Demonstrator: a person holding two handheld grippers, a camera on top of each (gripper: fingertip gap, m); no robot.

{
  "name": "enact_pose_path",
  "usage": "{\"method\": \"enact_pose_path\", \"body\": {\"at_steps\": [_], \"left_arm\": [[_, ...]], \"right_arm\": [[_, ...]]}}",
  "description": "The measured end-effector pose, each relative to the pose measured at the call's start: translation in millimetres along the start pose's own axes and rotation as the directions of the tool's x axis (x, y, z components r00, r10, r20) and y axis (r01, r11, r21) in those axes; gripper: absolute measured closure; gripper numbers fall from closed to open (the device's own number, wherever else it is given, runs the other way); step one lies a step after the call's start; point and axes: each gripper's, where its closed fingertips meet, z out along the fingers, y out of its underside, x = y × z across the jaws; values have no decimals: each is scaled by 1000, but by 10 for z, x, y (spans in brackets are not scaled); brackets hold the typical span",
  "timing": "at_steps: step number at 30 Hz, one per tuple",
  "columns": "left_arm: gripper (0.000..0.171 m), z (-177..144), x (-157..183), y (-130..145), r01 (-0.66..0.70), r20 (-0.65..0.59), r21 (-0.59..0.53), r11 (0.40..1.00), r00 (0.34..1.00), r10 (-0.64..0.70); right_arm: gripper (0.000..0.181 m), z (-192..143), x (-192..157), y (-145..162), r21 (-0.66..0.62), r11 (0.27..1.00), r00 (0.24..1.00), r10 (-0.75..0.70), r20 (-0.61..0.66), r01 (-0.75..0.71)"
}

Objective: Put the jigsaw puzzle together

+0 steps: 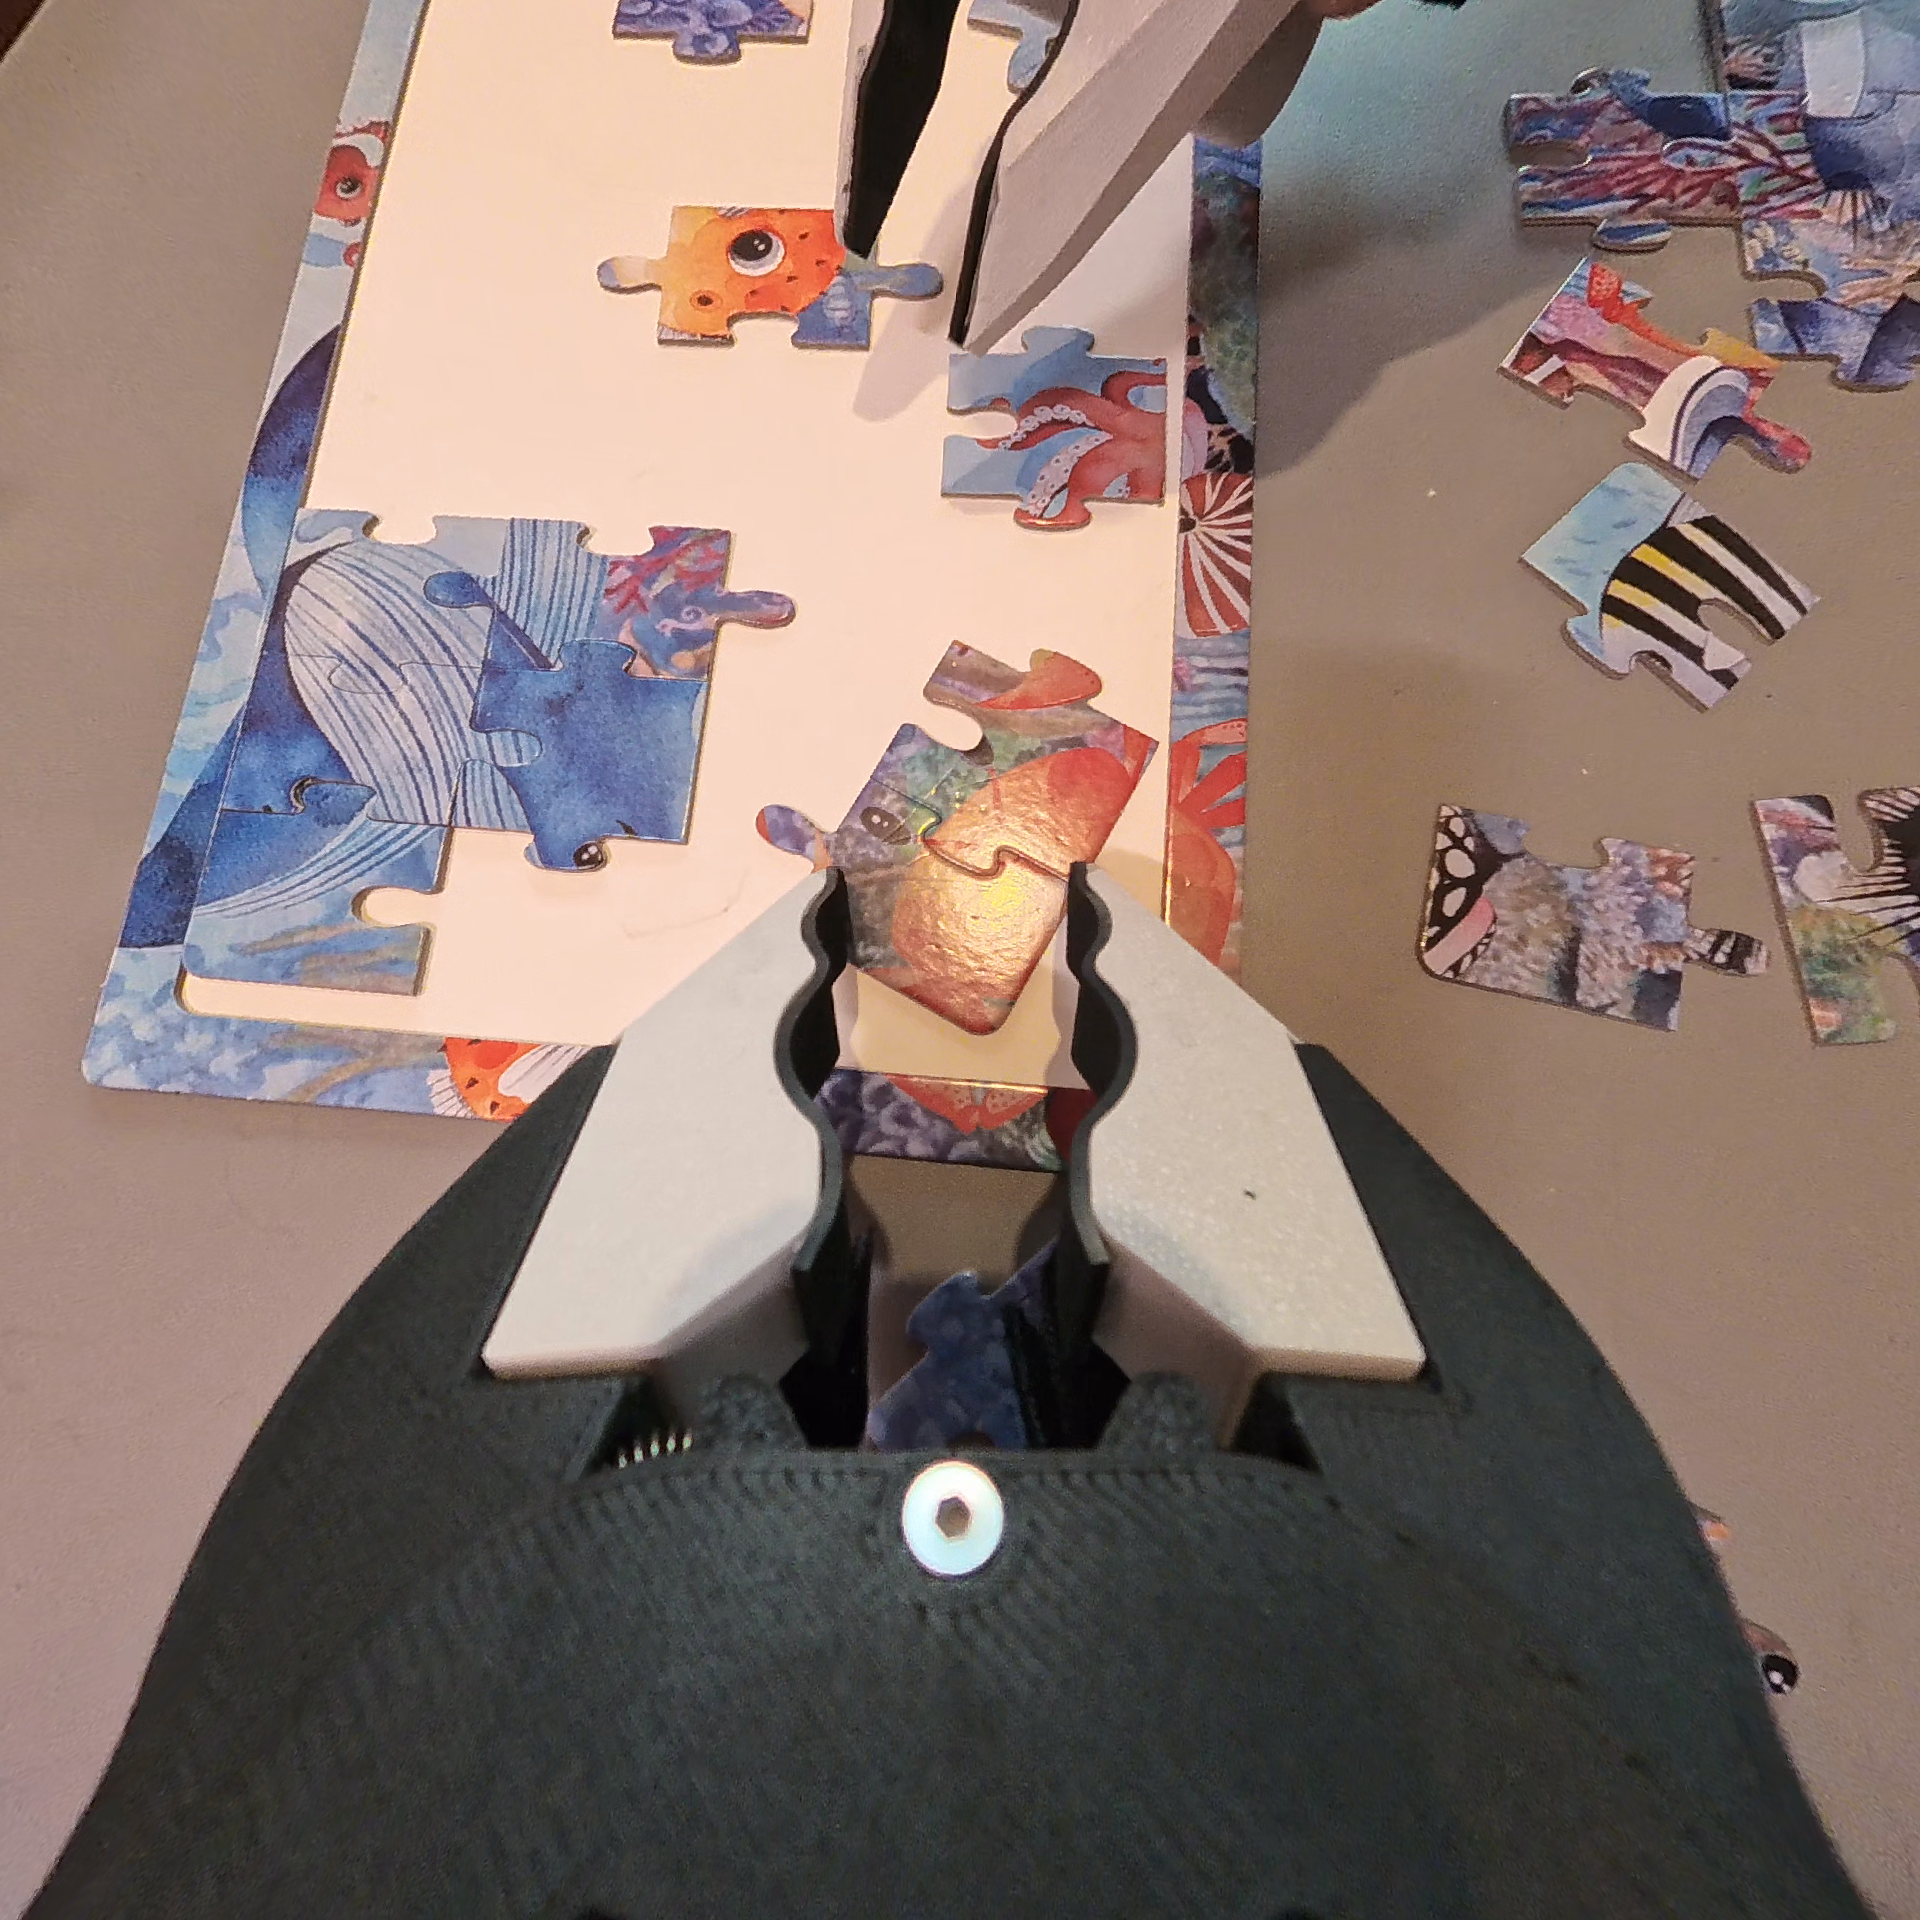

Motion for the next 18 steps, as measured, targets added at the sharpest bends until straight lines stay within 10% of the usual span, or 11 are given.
{"method": "enact_pose_path", "body": {"at_steps": [18], "left_arm": [[154, -1, 25, -7, -11, -6, 8, 1000, 1000, 11]], "right_arm": [[157, -20, -3, -29, 13, 1000, 1000, -1, -1, 1]]}}
